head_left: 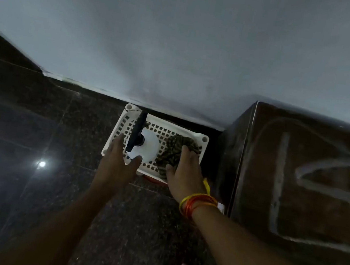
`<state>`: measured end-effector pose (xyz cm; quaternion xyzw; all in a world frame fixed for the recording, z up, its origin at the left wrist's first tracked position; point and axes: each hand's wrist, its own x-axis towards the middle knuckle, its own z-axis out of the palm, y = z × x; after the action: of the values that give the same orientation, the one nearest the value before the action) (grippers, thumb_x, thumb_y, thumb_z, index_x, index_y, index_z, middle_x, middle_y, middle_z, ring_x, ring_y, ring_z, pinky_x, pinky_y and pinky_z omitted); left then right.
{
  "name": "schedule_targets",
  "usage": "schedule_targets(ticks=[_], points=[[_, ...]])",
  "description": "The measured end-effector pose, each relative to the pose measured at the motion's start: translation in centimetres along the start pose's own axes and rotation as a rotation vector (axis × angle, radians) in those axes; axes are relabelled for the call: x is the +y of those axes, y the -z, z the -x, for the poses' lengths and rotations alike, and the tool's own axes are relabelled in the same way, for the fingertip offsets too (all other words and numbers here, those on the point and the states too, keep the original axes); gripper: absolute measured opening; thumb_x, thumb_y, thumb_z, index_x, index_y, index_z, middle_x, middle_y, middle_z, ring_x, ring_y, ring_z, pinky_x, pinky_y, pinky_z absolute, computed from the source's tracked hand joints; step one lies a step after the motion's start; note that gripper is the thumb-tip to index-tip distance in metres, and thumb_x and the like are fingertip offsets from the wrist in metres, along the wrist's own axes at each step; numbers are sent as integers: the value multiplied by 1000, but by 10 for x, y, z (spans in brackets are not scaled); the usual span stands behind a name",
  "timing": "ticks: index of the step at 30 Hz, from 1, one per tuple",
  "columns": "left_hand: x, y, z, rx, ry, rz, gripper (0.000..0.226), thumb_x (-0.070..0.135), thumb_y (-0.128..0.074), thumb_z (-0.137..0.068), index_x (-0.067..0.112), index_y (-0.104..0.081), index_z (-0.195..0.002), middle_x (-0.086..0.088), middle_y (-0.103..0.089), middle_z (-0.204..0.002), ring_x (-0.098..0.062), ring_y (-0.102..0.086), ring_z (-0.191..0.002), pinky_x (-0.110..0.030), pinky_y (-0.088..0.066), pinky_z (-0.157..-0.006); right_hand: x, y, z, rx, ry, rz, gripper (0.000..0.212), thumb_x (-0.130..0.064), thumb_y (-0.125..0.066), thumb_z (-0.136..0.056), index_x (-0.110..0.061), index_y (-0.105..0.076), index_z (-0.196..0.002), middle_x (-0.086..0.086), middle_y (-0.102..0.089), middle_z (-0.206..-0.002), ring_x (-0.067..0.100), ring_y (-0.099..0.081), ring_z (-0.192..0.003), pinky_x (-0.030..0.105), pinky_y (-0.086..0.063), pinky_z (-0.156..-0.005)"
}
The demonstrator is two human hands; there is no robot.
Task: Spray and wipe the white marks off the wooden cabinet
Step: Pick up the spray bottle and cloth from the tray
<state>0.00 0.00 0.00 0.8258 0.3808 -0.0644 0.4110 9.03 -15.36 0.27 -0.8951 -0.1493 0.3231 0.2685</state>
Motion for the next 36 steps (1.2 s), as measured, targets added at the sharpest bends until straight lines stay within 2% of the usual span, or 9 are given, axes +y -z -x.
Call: schedule_targets(ticks=[4,8,12,15,19,26,29,33,36], points=[[-1,-6,-17,-13,-39,159,72,31,-70,-87,29,-32,-148,2,-48,-146,-16,-45,-133,-43,-45,-104,2,-13,-24,-18,-38,9,73,-24,-54,-93,-18,-9,-150,13,-14,-154,32,-19,-141,40,-23,-114],[9,-10,-22,3,-111,244,53,18,-70,-88,32,-44,-132,22,-57,-108,24,-51,-97,-6,-44,-81,7,-24,-44,-78,-64,22,76,-19,-54,-92,-28,-6,-150,11,0,-158,34,-8,-144,43,-16,-116],[9,-12,-28,30,-97,278,25,20,-68,-89,30,-55,-108,18,-59,-94,14,-55,-87,-18,-44,-79,16,-36,-53,-123,-93,59,74,-21,-54,-93,-34,-9,-149,12,6,-157,39,-5,-144,45,-14,-119],[8,-13,-29,45,-126,297,30,19,-68,-89,31,-55,-113,22,-59,-96,11,-55,-92,-13,-41,-76,20,-43,-57,-78,-88,135,68,-20,-53,-92,-30,-17,-148,13,-1,-156,42,-8,-142,47,-16,-118],[9,-10,-28,68,-111,327,30,20,-67,-88,30,-54,-114,23,-58,-95,9,-54,-92,-18,-44,-76,12,-40,-69,-74,-144,45,50,-13,-46,-94,-21,-33,-142,19,-26,-146,42,-29,-131,49,-30,-109],[34,3,-16,165,-196,293,26,28,-67,-88,45,-50,-98,21,-55,-85,8,-57,-78,-23,-49,-73,-4,-18,-39,120,-22,-71,54,-11,-63,-81,-24,-43,-130,8,-41,-133,33,-43,-121,38,-39,-102],[49,11,-11,193,-212,301,37,26,-66,-90,26,-54,-125,16,-56,-92,10,-56,-85,-22,-49,-78,-19,1,-29,152,8,-166,48,-8,-62,-81,-23,-43,-122,8,-39,-123,32,-53,-106,31,-46,-89],[78,17,-2,254,-200,211,22,23,-68,-89,15,-51,-100,2,-44,-107,7,-47,-84,-13,-36,-72,-31,32,-12,214,55,-223,46,-3,-62,-78,-19,-46,-117,9,-36,-117,31,-55,-92,23,-43,-81],[101,13,10,270,-168,182,18,18,-65,-89,6,-51,-93,3,-43,-98,0,-46,-77,-12,-34,-66,-32,58,1,277,82,-238,43,-4,-64,-78,-13,-46,-116,9,-38,-118,27,-52,-96,21,-40,-83]])
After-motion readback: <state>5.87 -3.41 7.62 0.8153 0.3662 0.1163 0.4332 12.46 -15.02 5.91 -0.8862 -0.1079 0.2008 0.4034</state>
